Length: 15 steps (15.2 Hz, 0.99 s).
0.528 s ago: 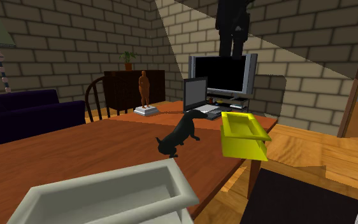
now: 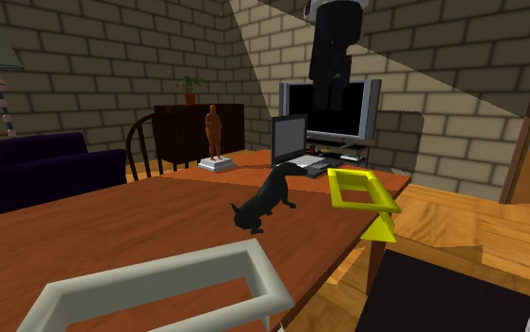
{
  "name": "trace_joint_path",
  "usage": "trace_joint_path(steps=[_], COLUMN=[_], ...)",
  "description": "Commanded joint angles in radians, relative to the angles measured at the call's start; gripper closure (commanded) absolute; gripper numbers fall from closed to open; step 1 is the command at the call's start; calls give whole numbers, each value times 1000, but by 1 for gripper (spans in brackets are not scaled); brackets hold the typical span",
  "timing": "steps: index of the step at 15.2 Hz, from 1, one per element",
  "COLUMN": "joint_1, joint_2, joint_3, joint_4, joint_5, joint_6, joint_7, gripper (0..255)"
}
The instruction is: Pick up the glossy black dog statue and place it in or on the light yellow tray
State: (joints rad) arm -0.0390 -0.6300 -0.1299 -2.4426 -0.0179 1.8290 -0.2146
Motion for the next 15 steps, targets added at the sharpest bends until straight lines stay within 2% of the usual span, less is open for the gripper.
trace_joint_path(steps=[1,8,15], joint_1=[-3,-7,-11], joint_2=[62,302,577], joint_3=[-33,-150,-240], joint_4=[13,100,256], joint_5=[-6,17,124], joint_6=[51,198,291], joint_7=[-43,-213,-409], gripper=[0,0,0])
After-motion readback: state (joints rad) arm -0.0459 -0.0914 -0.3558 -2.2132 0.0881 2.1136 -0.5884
